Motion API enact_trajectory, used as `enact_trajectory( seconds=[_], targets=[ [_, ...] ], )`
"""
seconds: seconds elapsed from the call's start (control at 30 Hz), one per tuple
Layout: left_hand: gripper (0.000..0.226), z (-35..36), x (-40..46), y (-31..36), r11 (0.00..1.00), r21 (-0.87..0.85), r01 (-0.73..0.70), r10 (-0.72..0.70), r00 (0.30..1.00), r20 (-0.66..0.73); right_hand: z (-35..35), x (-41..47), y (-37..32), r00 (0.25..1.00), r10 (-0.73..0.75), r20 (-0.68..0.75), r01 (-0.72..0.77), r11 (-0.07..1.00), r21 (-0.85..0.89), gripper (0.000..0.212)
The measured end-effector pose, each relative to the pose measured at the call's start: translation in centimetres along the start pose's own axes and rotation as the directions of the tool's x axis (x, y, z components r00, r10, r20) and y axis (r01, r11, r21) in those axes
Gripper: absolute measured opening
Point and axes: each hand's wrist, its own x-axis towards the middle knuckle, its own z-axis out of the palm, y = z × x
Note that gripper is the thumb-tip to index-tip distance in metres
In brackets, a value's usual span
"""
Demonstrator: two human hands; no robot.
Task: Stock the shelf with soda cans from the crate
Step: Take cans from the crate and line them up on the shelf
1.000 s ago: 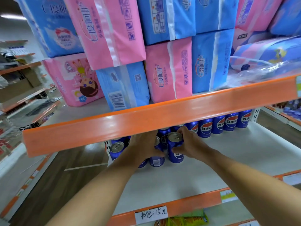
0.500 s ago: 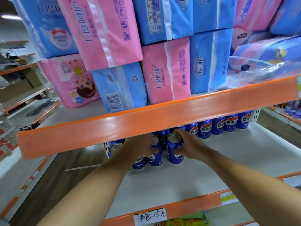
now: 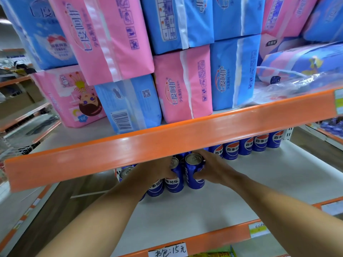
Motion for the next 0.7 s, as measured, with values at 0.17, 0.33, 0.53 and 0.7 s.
enact_trajectory(
  seconds=[0.17, 0.33, 0.53, 0.7],
  targets=[
    [0.071, 0.5, -0.5, 0.1, 0.998, 0.059, -0.007, 0.017, 0.985, -0.171, 0.8, 0.1, 0.0, 0.999, -0.023, -0.034, 0.023, 1.0, 0.015, 0.067],
    [0.075, 1.3, -0.8, 0.0, 0.998, 0.055, 0.042, -0.025, 0.959, -0.281, 1.8, 0.8, 0.0, 0.996, -0.043, -0.072, 0.044, 0.999, 0.022, 0.067],
    [0.067, 2.3, -1.3, 0.0, 0.997, 0.012, 0.073, -0.065, 0.94, -0.335, 3.4, 0.7, 0.3, 0.989, -0.047, -0.141, 0.051, 0.998, 0.021, 0.066],
    [0.083, 2.7, -1.2, -0.9, 0.995, 0.038, 0.093, -0.075, 0.942, -0.328, 3.9, 0.7, 0.6, 0.983, -0.026, -0.184, 0.031, 0.999, 0.027, 0.068]
  ],
)
